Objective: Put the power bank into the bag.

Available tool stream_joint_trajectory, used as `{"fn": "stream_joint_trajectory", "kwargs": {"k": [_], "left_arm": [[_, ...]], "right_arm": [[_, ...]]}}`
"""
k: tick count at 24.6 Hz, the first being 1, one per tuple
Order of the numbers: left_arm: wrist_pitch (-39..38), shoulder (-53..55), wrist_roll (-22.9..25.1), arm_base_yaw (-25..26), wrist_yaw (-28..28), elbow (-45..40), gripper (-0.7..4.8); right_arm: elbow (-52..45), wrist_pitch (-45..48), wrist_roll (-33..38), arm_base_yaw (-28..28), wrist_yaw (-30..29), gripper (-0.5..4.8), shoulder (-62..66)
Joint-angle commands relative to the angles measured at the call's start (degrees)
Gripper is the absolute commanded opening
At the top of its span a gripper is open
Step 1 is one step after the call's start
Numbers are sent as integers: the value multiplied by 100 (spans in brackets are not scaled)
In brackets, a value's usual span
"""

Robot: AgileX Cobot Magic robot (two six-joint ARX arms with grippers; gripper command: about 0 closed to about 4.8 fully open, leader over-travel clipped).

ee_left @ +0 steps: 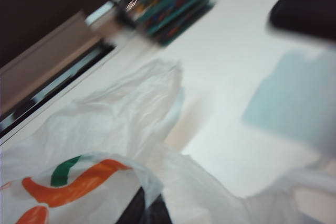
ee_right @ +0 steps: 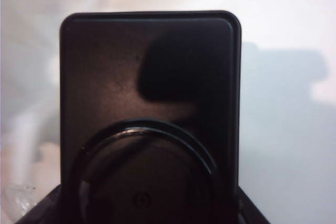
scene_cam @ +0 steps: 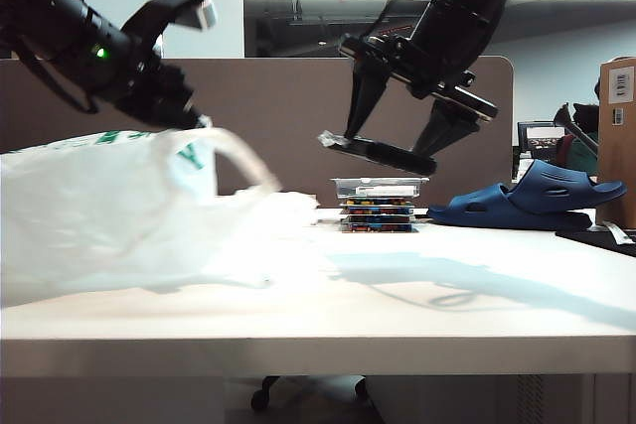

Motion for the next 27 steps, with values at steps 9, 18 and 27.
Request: {"fn": "stream_joint_trajectory", "kwargs": {"k": [9, 18, 27], "left_arm": [[396, -39, -656, 9, 2026, 31, -6], [1263, -39, -1255, 9, 2319, 28, -6], [1502, -39, -1252, 9, 3414, 28, -6]], "right_arm": [[52, 136, -293, 13, -1182, 256, -61], [50, -374, -470, 13, -1576, 256, -57], [50, -573, -612, 20, -1720, 256, -50]]}}
